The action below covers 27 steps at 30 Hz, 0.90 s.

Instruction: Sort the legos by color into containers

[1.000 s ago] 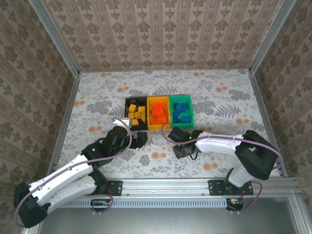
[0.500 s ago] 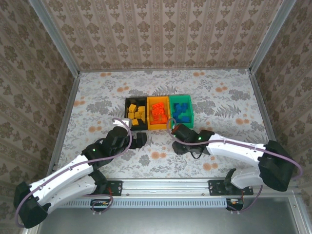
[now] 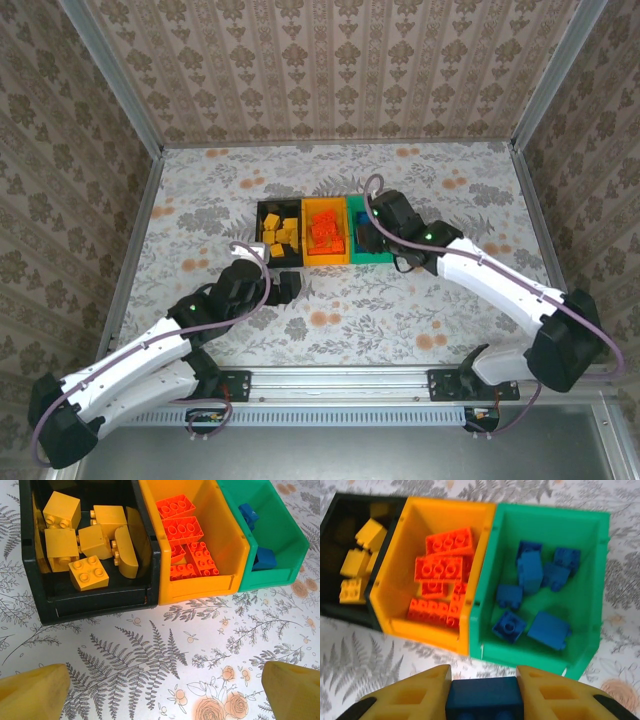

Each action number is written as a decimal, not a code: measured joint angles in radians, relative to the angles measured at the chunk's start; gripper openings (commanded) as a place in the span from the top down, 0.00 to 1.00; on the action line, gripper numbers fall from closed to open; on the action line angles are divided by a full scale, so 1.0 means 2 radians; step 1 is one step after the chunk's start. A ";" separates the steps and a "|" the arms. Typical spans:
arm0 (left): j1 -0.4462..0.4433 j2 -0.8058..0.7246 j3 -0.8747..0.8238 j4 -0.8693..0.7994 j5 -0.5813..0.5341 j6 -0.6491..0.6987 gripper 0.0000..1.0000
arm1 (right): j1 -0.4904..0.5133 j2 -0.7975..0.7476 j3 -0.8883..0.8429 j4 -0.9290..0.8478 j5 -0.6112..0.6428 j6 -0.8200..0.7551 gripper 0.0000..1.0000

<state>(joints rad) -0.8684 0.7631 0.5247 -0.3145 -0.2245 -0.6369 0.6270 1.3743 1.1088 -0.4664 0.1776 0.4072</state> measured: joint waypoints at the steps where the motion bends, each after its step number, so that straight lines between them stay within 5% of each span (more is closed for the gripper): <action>1: 0.000 0.000 0.000 0.000 0.000 0.000 0.00 | -0.005 0.010 0.007 0.003 0.002 -0.001 0.64; 13: 0.000 -0.011 -0.007 0.000 0.000 -0.009 0.00 | -0.045 0.165 0.063 0.020 0.018 -0.006 0.60; 27: 0.003 -0.024 -0.009 -0.006 -0.004 -0.011 0.00 | -0.046 0.139 0.066 0.034 0.026 -0.003 0.14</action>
<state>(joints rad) -0.8619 0.7151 0.5064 -0.3267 -0.2325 -0.6582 0.5346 1.6520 1.2411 -0.3981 0.2295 0.4011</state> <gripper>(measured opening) 0.997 0.809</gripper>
